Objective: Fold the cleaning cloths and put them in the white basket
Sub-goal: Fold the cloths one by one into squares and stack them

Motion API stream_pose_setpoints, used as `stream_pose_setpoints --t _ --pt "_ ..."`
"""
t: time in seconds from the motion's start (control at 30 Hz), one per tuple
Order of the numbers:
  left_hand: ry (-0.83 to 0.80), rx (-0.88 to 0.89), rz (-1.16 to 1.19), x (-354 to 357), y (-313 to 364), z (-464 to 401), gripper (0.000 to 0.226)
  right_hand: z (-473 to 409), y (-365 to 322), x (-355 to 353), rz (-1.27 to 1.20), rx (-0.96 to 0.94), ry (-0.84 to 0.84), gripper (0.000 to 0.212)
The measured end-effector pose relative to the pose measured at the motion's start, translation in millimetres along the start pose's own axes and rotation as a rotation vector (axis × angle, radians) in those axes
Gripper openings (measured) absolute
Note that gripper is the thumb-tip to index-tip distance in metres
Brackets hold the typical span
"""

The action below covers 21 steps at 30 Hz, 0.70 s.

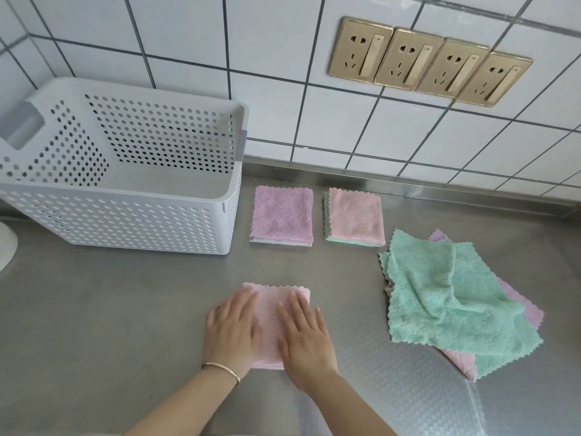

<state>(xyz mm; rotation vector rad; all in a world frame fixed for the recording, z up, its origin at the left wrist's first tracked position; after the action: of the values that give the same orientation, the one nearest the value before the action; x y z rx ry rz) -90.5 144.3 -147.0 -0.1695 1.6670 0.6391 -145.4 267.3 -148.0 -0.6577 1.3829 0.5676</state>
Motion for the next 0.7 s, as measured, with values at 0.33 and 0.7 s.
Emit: stream_pose_setpoints --t 0.33,0.7 --pt "-0.217 0.091 -0.152 41 -10 7 0.068 -6 1 29 0.010 -0.048 -0.027 0.072" --pt "-0.077 -0.682 0.156 1 -52 27 0.027 18 48 8 -0.611 0.679 -0.135 0.050"
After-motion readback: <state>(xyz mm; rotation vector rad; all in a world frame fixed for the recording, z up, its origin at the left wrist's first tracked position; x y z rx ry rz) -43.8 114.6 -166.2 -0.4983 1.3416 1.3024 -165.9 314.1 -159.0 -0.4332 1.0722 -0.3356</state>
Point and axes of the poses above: each hand's wrist, its own z-axis away from the middle knuckle, its own x-axis out of the palm, y = z × x, the point moved 8 cm from there along -z, towards the middle knuckle, and after that the axes turned 1 degree about z, right-handed, at the moved point
